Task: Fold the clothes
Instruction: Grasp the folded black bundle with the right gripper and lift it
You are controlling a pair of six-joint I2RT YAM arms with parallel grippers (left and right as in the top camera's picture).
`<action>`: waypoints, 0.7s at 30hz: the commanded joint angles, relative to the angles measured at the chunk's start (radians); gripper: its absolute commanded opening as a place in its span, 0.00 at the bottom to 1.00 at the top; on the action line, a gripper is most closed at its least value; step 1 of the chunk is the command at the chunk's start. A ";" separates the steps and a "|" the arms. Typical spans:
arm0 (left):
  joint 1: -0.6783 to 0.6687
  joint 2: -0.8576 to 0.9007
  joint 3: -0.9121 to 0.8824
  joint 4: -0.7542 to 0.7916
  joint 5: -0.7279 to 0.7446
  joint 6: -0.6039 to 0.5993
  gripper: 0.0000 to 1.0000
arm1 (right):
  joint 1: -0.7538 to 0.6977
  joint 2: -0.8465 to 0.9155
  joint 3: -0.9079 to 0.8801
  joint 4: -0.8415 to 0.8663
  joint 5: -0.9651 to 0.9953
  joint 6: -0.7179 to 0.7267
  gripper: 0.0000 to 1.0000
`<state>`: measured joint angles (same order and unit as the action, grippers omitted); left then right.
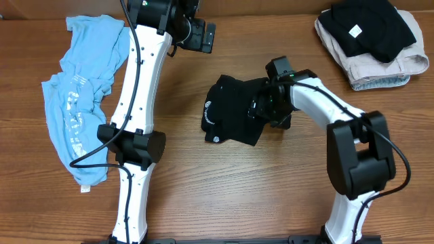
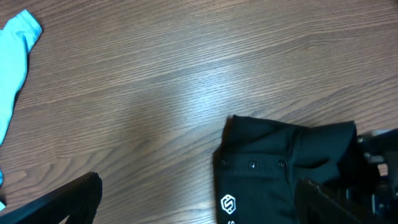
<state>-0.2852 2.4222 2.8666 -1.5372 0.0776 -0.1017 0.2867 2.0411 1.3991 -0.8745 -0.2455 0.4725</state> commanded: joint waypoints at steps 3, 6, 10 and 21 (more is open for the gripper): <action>0.004 -0.008 -0.005 0.003 -0.008 0.013 1.00 | 0.002 0.043 0.015 0.011 -0.107 0.066 0.77; 0.004 -0.008 -0.005 0.003 -0.008 0.012 1.00 | 0.008 0.045 0.014 0.034 -0.147 0.119 0.58; 0.004 -0.008 -0.005 0.002 -0.008 0.013 1.00 | 0.036 0.045 0.014 0.076 -0.149 0.166 0.32; 0.005 -0.008 -0.005 -0.002 -0.072 0.012 1.00 | 0.018 0.026 0.055 0.164 -0.213 0.137 0.04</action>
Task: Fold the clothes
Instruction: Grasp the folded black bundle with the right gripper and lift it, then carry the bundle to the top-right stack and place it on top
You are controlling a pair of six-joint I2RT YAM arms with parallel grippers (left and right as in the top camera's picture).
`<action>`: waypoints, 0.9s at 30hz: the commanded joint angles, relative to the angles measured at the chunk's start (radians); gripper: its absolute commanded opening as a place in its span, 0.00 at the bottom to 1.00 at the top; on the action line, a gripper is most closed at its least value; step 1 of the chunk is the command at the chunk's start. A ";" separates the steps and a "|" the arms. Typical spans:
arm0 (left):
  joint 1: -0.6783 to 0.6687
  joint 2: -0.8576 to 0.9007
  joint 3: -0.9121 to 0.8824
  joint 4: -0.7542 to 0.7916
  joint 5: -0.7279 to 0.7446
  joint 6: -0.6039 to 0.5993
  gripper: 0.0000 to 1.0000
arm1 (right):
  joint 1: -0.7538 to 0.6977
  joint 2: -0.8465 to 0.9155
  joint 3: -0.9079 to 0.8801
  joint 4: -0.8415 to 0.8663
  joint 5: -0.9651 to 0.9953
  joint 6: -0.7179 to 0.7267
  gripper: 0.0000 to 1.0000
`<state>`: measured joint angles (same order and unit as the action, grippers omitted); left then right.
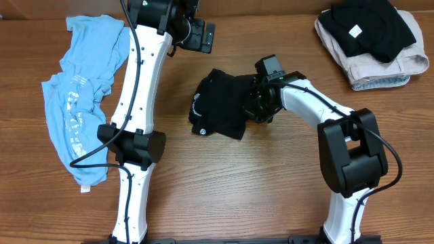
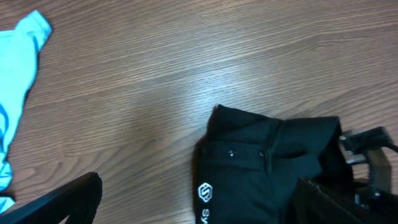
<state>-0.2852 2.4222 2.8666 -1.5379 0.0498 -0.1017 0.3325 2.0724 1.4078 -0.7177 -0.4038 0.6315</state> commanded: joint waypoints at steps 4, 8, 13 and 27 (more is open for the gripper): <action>0.005 -0.008 -0.005 -0.002 -0.061 0.012 1.00 | -0.077 -0.070 0.093 0.008 -0.146 -0.021 0.04; 0.005 -0.008 -0.005 0.003 -0.062 0.013 1.00 | -0.143 -0.151 0.158 0.006 -0.214 -0.021 0.04; 0.006 -0.008 -0.005 0.012 -0.075 0.012 1.00 | -0.246 -0.234 0.230 0.010 -0.248 -0.002 0.04; 0.006 -0.008 -0.005 0.024 -0.076 0.012 1.00 | -0.503 -0.256 0.388 0.319 -0.290 0.061 0.04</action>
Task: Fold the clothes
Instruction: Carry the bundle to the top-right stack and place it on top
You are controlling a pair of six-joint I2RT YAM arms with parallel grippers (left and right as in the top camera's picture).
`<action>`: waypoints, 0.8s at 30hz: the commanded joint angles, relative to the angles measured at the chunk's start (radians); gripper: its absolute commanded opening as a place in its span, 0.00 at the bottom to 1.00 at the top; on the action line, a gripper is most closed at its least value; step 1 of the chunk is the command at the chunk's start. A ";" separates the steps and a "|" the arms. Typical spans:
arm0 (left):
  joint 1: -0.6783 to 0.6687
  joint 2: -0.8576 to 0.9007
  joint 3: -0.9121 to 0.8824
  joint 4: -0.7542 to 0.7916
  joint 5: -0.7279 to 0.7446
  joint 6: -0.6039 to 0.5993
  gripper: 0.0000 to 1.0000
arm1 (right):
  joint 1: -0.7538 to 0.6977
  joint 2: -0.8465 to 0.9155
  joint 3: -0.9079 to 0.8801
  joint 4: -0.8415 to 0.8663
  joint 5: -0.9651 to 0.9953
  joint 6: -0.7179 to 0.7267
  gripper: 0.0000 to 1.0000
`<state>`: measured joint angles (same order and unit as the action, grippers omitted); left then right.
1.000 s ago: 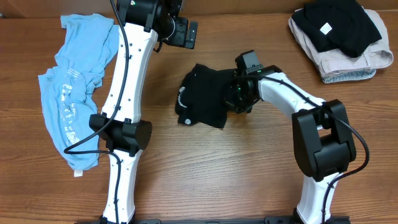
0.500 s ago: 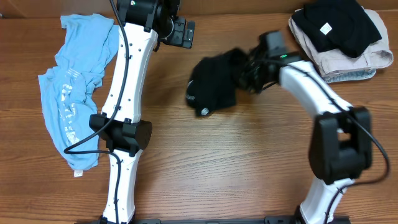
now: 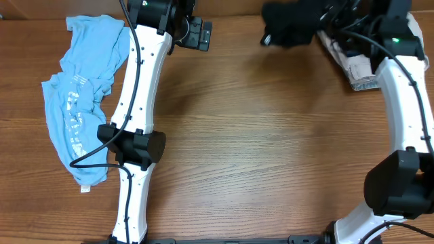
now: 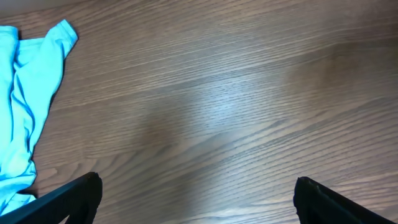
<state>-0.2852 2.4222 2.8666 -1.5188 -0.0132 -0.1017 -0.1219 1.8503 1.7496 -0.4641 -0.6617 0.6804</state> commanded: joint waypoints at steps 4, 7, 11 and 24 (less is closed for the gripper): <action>0.006 -0.008 -0.005 0.011 -0.013 0.012 1.00 | -0.137 -0.034 0.046 0.277 -0.028 0.005 0.04; 0.006 -0.008 -0.005 0.018 -0.013 0.012 1.00 | -0.177 -0.027 0.046 0.381 -0.029 0.005 0.04; 0.006 -0.008 -0.005 0.027 -0.013 0.012 1.00 | -0.215 -0.002 0.046 0.485 -0.028 0.005 0.04; 0.005 -0.008 -0.005 0.057 -0.013 0.008 1.00 | -0.346 0.276 0.046 0.578 -0.059 -0.003 0.04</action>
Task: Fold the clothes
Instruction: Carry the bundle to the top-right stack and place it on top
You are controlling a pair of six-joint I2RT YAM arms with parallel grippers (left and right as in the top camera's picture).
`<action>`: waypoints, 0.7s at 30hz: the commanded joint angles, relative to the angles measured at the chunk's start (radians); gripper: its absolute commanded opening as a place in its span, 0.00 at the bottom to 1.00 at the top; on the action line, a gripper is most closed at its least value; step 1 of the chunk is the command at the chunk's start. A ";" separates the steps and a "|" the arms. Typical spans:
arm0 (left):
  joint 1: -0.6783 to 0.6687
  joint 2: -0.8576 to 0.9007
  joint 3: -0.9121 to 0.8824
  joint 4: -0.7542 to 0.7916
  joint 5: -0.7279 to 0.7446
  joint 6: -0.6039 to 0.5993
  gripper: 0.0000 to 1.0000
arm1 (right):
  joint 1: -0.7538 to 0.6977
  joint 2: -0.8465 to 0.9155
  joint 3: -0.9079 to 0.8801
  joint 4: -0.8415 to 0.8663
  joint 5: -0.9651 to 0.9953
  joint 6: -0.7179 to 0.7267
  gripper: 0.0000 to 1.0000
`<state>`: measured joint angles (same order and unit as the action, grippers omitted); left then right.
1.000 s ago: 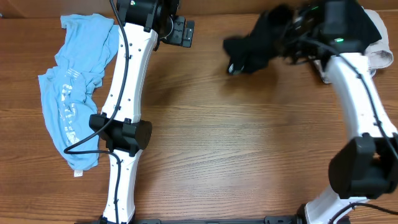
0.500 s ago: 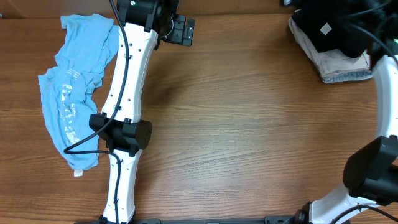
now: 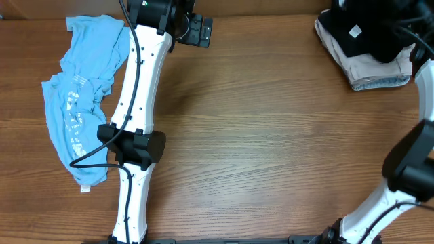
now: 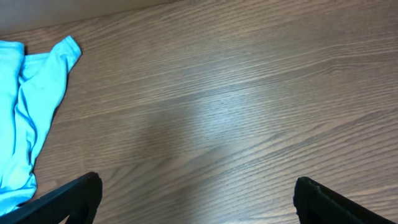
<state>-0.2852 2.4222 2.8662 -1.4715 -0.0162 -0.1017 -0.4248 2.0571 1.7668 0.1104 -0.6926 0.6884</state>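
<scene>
A crumpled light blue shirt [image 3: 81,102] lies at the table's left; its sleeve [image 4: 37,93] shows in the left wrist view. At the back right stands a stack of folded clothes, black cloth [image 3: 366,30] on beige [image 3: 380,71]. My right arm [image 3: 424,81] reaches over that stack, and its gripper [image 3: 393,9] is dark against the black cloth at the top edge. The black garment it carried cannot be told apart from the stack's top. My left gripper [image 4: 199,199] hangs open over bare wood near the back edge, holding nothing.
The wooden table [image 3: 271,149] fills the view. My left arm's white links [image 3: 132,135] stretch from the front edge to the back, just right of the blue shirt. The right arm's base link [image 3: 410,169] stands at the right edge.
My right gripper, which held the black folded garment in the air left of the stack, is now over the stack at the back right corner. The left gripper barely shifted.
My right gripper was at the black folded garment in the table's middle, then had it a little farther left. Later it held the garment up near the back edge. Now the table's middle is bare and the gripper is at the stack.
</scene>
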 commanded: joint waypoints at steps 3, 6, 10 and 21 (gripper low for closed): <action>0.003 -0.008 -0.005 0.022 -0.010 0.008 1.00 | -0.074 0.129 0.029 -0.043 -0.027 -0.048 0.04; 0.002 -0.008 -0.005 0.028 -0.009 0.008 1.00 | -0.103 0.167 0.029 -0.134 -0.027 -0.097 0.04; 0.003 -0.008 -0.005 0.035 -0.009 -0.011 1.00 | -0.141 0.174 0.029 -0.316 -0.024 -0.235 0.42; 0.003 -0.008 -0.005 0.039 -0.009 -0.011 1.00 | -0.235 0.076 0.029 -0.715 -0.014 -0.439 0.65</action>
<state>-0.2852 2.4222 2.8662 -1.4357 -0.0162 -0.1024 -0.6464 2.2208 1.7782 -0.5709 -0.7212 0.3565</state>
